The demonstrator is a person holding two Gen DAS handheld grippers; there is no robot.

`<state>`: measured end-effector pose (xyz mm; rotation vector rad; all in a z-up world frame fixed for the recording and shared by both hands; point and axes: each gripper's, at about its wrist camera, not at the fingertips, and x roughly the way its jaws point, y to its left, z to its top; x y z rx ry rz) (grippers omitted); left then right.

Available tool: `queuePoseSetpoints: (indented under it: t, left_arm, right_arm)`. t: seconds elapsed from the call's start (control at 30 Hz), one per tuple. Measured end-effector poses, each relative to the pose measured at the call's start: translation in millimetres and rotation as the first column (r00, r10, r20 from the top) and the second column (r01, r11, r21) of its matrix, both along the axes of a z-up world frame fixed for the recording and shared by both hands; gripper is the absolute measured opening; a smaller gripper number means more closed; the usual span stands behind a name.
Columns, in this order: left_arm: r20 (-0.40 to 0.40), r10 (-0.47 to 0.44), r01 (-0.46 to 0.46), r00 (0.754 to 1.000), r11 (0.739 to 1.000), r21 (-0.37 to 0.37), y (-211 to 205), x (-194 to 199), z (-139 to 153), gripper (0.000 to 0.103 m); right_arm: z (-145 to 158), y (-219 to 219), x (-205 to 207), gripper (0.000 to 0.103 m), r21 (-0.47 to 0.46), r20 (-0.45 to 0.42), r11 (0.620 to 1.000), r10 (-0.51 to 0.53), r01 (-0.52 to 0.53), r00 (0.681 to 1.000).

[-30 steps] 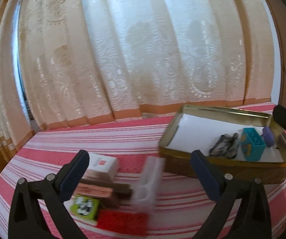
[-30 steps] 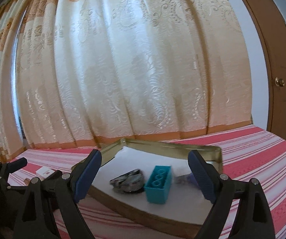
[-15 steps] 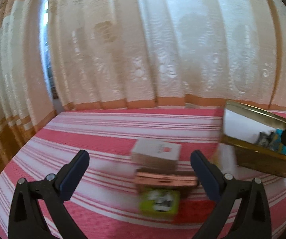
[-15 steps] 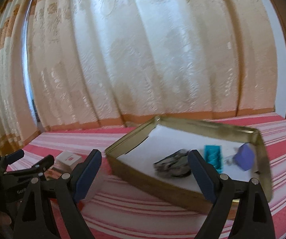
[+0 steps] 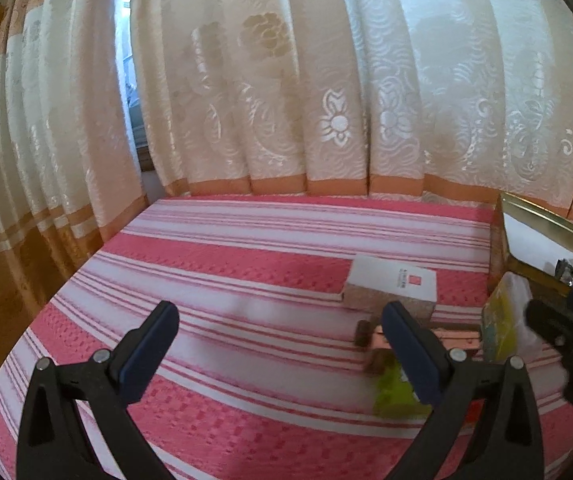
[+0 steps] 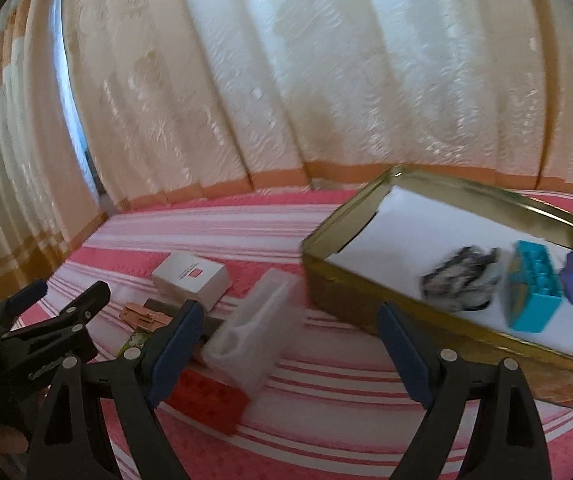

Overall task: Organize rigid objects
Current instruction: 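Withdraw both tools from the tray toward the remaining objects, then grasp the green soccer-print block with the left tool while the right tool grasps the clear plastic box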

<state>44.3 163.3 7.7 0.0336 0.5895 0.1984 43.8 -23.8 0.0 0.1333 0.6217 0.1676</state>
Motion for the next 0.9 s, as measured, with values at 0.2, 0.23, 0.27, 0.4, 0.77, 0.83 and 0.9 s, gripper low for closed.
queuePoseSetpoints:
  t: [0.2,0.23,0.27,0.4,0.77,0.83,0.9]
  left_arm:
    - [-0.065,-0.036,0.033,0.997,0.999,-0.036,5,2,-8,0.102]
    - [-0.068,-0.040,0.038,0.997,0.999,-0.037,4,2,-9,0.102]
    - [-0.073,-0.048,0.046,0.996,0.998,-0.038,3,2,-9,0.102]
    - [-0.092,-0.110,0.107,0.990,0.994,-0.039,-5,-1,-10,0.102]
    - [-0.179,-0.311,0.306,0.933,0.950,-0.057,-39,-1,-19,0.101]
    - [-0.197,-0.313,0.302,0.929,0.950,-0.084,-37,2,-20,0.098]
    - [-0.211,-0.322,0.303,0.923,0.946,-0.114,-37,4,-23,0.094]
  right_arm:
    - [-12,14,21,0.058,-0.027,-0.110,1.000,-0.006,0.003,0.994]
    - [-14,13,23,0.052,-0.026,-0.121,1.000,-0.008,0.005,0.993]
    - [-15,12,23,0.052,-0.029,-0.130,1.000,-0.013,0.009,0.991]
    - [-22,8,30,0.043,-0.024,-0.188,1.000,-0.006,0.002,0.982]
    - [-31,24,39,0.028,-0.039,-0.242,0.994,0.087,-0.100,0.966]
    - [-28,23,36,0.028,-0.038,-0.224,0.993,0.100,-0.111,0.970]
    - [-23,23,30,0.028,-0.032,-0.186,0.991,0.122,-0.130,0.975]
